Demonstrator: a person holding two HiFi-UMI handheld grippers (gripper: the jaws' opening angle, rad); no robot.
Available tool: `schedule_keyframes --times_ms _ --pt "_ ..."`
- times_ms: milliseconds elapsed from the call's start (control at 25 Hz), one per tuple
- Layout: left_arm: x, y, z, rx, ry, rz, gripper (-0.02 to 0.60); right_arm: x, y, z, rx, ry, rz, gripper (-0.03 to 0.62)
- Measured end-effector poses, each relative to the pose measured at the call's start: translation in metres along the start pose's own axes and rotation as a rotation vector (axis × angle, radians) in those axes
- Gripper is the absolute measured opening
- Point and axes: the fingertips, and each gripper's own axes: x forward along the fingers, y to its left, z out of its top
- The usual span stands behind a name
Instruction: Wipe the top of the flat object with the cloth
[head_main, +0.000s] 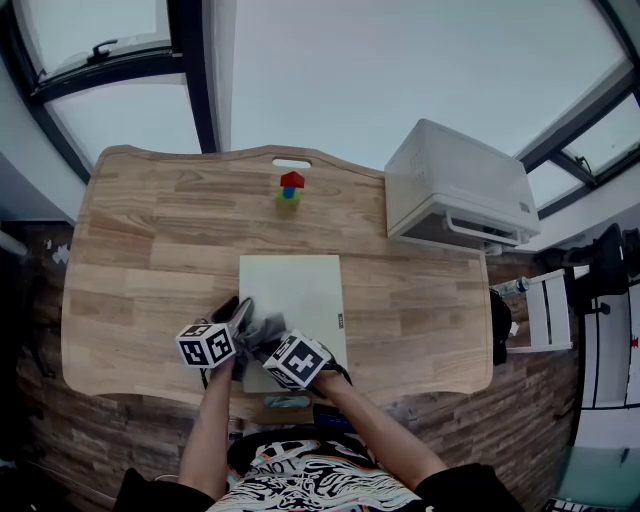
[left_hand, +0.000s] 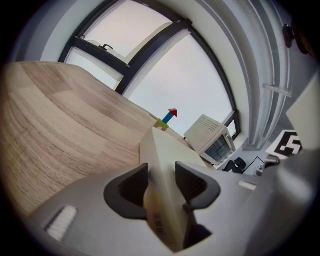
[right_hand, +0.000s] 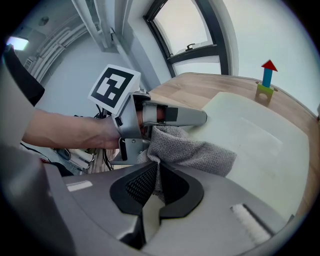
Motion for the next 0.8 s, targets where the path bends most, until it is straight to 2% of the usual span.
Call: schedule_keyframes --times_ms 480,800 --pt "0.001 0.0 -0.001 0.001 -0.002 -0.002 0.201 -0.001 0.009 -0.011 0.024 0.023 0.006 0.009" --pt "0.0 -0.001 -0.001 -0.002 -0.006 -0.011 0.201 -0.003 0.021 -0.023 0.025 0.074 0.034 0.009"
